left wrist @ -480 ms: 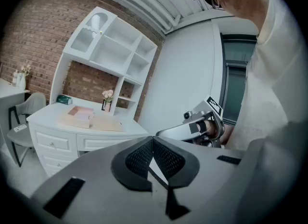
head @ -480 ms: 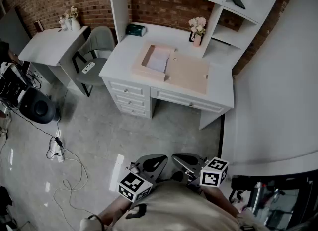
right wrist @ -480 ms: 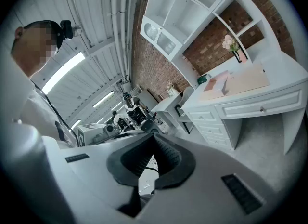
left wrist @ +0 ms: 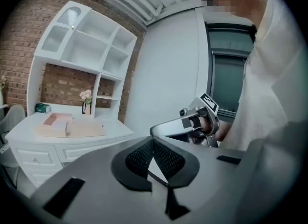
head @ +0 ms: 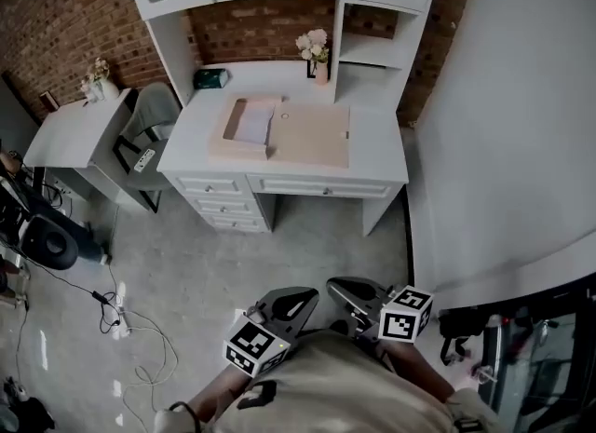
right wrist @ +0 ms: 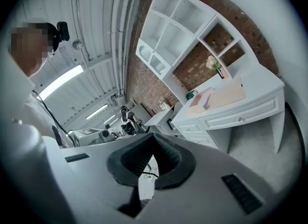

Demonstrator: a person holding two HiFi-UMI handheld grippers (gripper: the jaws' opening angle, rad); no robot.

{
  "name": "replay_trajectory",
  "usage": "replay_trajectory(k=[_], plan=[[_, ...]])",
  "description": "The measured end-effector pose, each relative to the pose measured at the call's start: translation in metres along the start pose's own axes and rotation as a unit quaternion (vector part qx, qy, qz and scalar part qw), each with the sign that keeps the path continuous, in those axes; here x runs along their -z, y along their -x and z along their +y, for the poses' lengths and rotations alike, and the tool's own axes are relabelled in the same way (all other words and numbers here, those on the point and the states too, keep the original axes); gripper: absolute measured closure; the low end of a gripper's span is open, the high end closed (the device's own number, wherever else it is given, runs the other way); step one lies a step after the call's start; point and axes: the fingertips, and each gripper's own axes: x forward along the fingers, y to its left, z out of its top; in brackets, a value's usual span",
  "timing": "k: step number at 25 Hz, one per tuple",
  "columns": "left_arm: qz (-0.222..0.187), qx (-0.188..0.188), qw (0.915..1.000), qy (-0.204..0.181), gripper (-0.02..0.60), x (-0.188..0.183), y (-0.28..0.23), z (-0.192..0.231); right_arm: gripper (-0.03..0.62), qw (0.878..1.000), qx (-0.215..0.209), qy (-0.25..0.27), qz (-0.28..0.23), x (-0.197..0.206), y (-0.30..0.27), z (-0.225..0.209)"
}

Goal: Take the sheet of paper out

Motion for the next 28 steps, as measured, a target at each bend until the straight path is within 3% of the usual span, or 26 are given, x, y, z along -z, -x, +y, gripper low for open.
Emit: replay_trajectory(k=[9, 20, 24, 28], plan=[[0.004, 0.028, 0.9988, -0.04, 0.563, -0.016, -0.038, -0.022, 0.566, 0.998, 0.019, -0.026, -0.053, -0.026, 0.038, -0.032], [0.012, -0.001, 0.9993, -0.037, 0.563, -0.018, -0.07, -0.04, 0.566, 0.998, 0.003, -0.037, -0.046, -0.033, 0.068, -0.06], [0.015, -0.01, 0.999, -0.04, 0.563, -0.019, -0.075, -0.051, 0.566, 1.0, -0.003, 0.001, -0.019, -0.029, 0.07, -0.058], [0.022, -0.021, 0.9988, -0.038, 0.563, -0.019, -0.077, -0.053, 0.566, 0.998, -0.029, 0.052, -0.032, -0.034, 0.071, -0.05]])
